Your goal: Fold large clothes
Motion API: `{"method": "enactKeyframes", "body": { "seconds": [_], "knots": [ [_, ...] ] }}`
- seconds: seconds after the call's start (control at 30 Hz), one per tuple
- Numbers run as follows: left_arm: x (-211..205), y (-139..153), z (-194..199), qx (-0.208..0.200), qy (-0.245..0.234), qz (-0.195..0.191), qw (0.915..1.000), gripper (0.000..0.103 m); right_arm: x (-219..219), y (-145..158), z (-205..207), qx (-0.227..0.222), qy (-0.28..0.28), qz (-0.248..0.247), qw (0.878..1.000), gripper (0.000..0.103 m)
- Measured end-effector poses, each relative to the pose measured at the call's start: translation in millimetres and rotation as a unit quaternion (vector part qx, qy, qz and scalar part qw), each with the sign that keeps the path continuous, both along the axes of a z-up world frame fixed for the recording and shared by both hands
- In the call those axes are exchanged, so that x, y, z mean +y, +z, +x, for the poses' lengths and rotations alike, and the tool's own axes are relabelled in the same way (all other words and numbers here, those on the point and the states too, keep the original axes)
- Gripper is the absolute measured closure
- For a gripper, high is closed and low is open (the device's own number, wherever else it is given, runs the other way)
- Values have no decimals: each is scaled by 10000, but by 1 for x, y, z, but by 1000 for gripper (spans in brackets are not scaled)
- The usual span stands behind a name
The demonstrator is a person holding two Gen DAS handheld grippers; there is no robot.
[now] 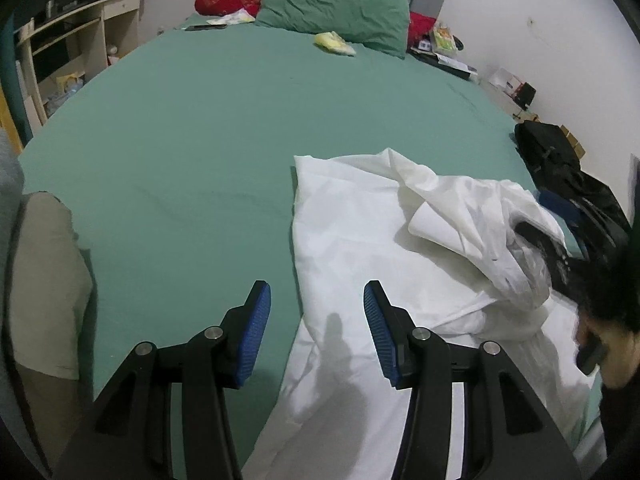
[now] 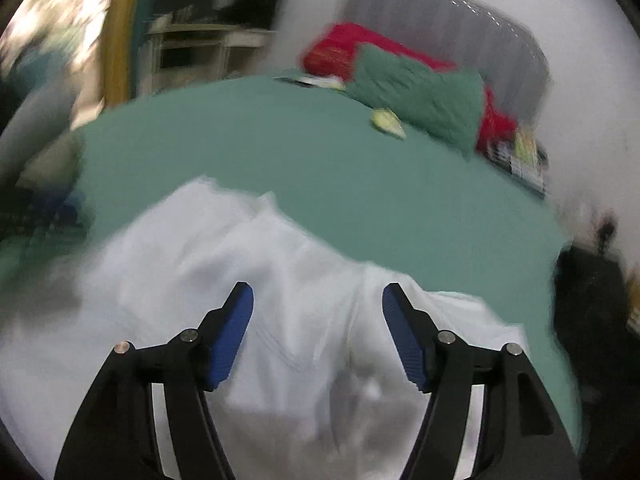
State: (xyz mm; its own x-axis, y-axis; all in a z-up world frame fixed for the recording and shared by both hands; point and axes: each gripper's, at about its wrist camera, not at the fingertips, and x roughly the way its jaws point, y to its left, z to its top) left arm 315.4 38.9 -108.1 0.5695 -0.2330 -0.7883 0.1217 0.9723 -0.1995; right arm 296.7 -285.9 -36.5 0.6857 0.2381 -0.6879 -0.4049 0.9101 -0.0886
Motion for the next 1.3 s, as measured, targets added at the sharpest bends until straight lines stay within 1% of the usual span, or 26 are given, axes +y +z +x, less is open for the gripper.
{"method": "enactKeyframes", "body": {
  "seconds": [0.07,0.13,0.17,0.2,0.27,0.37,0.43,0.5,0.53,0.6,0.67,0.7,0.73,0.83,0.87,0.97,1.03,1.1,1.17,1.27,1.3],
  "knots": [
    [-3,-2,4,36,-33,2,10000,52,-8,-15,28,491,-289,714,9958,36],
    [-5,-3,7,43,-62,-19,10000,52,-10,-38,48,1106,-341,1230,9856,39],
    [-5,-3,9,34,-60,-32,10000,52,-7,-51,50,1421,-275,1280,9812,42],
    [-6,-3,10,31,-70,-32,10000,52,-2,-60,53,1609,-190,1190,9796,41],
    [-8,-3,11,-26,-60,-49,10000,52,1,-63,30,1347,4,938,9864,41],
    [-8,-3,4,-131,106,-127,9998,52,-8,-56,8,1330,76,840,9875,41],
    [-7,-5,-11,-100,305,-300,9990,52,-15,-47,-10,1091,3,594,9923,41],
    [-7,-8,-25,-16,467,-417,9980,51,-26,-37,-36,818,44,399,9958,38],
    [-6,-10,-33,0,556,-460,9974,51,-35,-32,-48,701,68,346,9969,38],
    [-2,-14,-55,78,841,-542,9950,51,-61,-19,-56,465,44,125,9988,36],
    [2,-17,-77,137,1013,-604,9929,50,-95,-12,-52,422,-87,-80,9990,35],
    [4,-19,-87,127,1086,-557,9925,45,-114,-11,-59,433,-231,-126,9987,35],
    [6,-19,-98,83,1174,-436,9921,44,-135,-12,-65,465,-407,-141,9980,35],
    [11,-21,-124,23,1282,-76,9917,43,-201,-22,-77,745,-979,28,9924,35],
    [14,-21,-131,32,1316,-34,9913,43,-224,-29,-82,887,-1200,134,9887,35],
    [28,-28,-155,160,1568,65,9875,40,-275,-47,-97,1159,-1672,416,9782,35],
    [33,-31,-168,213,1702,173,9850,37,-294,-59,-108,1306,-1797,642,9729,35],
    [35,-31,-173,227,1702,242,9848,36,-306,-71,-121,1352,-1761,891,9710,35],
    [32,-35,-178,270,1543,366,9870,33,-305,-72,-126,1275,-1620,1028,9731,35],
    [27,-44,-180,477,1405,528,9875,31,-298,-76,-131,1356,-1406,1172,9737,35],
    [23,-45,-181,441,1339,678,9877,30,-296,-78,-133,1386,-1383,1226,9729,35]
  ]
}}
